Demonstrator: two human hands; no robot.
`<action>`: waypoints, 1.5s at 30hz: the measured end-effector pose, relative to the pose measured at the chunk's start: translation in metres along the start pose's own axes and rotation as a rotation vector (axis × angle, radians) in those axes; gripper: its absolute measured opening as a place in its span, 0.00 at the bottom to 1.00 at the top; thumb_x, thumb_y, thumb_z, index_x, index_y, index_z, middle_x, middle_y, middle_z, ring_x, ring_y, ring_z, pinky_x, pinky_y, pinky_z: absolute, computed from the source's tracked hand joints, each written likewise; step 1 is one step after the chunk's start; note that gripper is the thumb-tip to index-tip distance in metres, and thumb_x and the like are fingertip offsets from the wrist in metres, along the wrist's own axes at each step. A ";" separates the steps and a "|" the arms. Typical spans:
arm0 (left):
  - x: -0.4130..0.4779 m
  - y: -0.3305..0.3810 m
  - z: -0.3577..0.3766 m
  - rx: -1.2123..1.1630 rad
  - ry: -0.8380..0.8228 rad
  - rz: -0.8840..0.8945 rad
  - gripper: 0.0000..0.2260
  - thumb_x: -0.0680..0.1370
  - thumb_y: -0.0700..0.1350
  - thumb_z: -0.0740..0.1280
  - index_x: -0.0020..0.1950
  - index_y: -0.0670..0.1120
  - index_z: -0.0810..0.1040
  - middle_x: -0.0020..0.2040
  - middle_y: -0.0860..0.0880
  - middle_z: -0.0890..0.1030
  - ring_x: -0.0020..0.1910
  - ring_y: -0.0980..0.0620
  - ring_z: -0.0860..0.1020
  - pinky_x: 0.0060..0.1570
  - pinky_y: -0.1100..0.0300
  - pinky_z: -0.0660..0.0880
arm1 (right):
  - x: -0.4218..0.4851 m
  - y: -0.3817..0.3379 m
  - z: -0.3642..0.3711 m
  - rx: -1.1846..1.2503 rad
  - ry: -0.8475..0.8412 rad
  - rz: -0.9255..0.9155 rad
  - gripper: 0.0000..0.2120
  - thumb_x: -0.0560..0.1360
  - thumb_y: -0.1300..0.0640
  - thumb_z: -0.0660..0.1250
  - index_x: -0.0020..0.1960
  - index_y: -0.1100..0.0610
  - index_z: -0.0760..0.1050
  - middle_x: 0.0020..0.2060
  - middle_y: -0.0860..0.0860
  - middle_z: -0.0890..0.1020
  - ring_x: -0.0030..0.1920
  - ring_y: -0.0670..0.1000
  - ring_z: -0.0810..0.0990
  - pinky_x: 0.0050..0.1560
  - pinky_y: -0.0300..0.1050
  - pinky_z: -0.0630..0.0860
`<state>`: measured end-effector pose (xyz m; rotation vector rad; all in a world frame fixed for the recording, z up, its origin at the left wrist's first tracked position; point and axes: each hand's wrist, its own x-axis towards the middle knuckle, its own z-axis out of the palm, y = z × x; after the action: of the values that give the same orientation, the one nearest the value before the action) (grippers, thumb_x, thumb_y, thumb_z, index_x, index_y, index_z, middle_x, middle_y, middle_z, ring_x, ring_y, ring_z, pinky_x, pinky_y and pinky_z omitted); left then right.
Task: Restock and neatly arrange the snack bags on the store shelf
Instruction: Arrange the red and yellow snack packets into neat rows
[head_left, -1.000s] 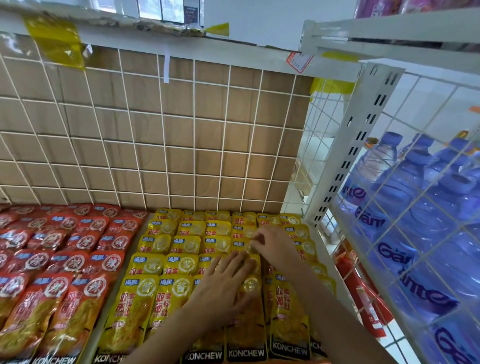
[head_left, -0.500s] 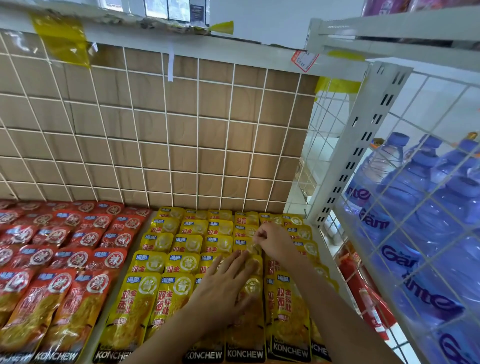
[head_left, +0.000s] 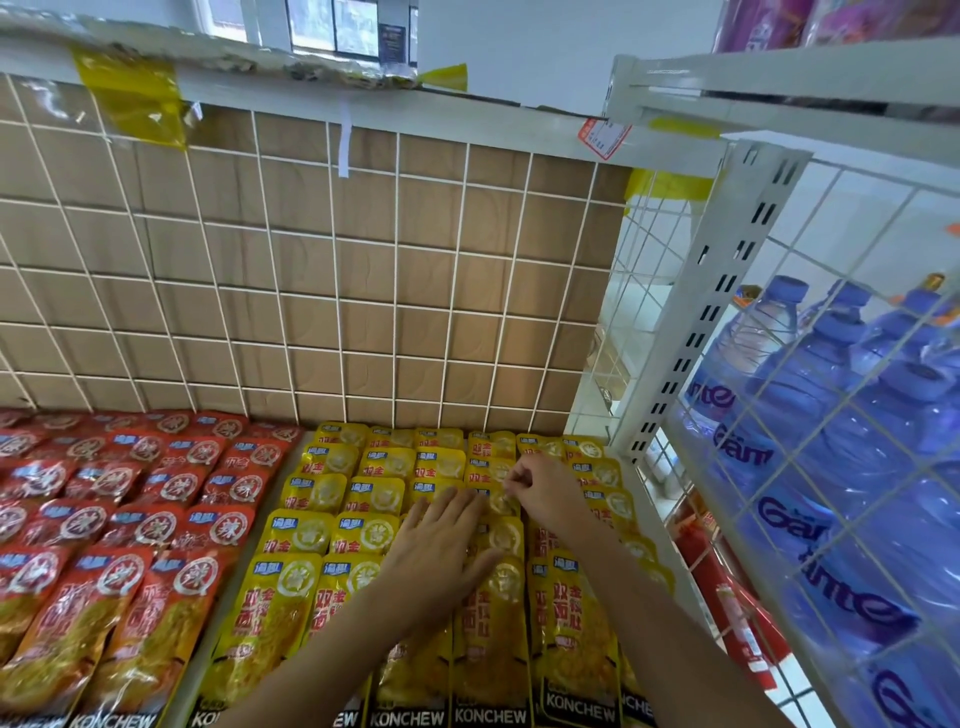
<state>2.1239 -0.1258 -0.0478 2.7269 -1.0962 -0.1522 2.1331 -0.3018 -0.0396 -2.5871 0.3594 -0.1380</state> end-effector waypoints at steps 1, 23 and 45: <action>0.004 -0.001 0.000 0.006 -0.015 -0.008 0.54 0.55 0.73 0.19 0.77 0.51 0.45 0.77 0.54 0.48 0.76 0.54 0.43 0.73 0.53 0.40 | 0.000 0.000 0.000 0.007 0.004 0.002 0.05 0.74 0.57 0.67 0.46 0.59 0.78 0.44 0.50 0.82 0.42 0.45 0.76 0.43 0.38 0.72; 0.008 -0.001 -0.001 0.002 0.003 -0.058 0.56 0.54 0.73 0.18 0.76 0.52 0.47 0.77 0.53 0.46 0.76 0.53 0.44 0.73 0.53 0.45 | -0.001 0.002 0.003 0.043 0.048 -0.028 0.05 0.75 0.55 0.66 0.47 0.56 0.77 0.43 0.49 0.80 0.41 0.44 0.75 0.40 0.34 0.69; 0.074 -0.056 -0.023 -0.069 -0.078 -0.277 0.29 0.79 0.61 0.52 0.76 0.50 0.51 0.77 0.45 0.48 0.76 0.45 0.51 0.73 0.52 0.47 | -0.006 0.011 0.010 -0.207 -0.045 -0.120 0.25 0.79 0.47 0.55 0.74 0.54 0.59 0.73 0.50 0.63 0.74 0.48 0.56 0.74 0.48 0.49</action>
<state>2.2182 -0.1343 -0.0392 2.8173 -0.7103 -0.3336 2.1262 -0.3043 -0.0543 -2.8124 0.2110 -0.0883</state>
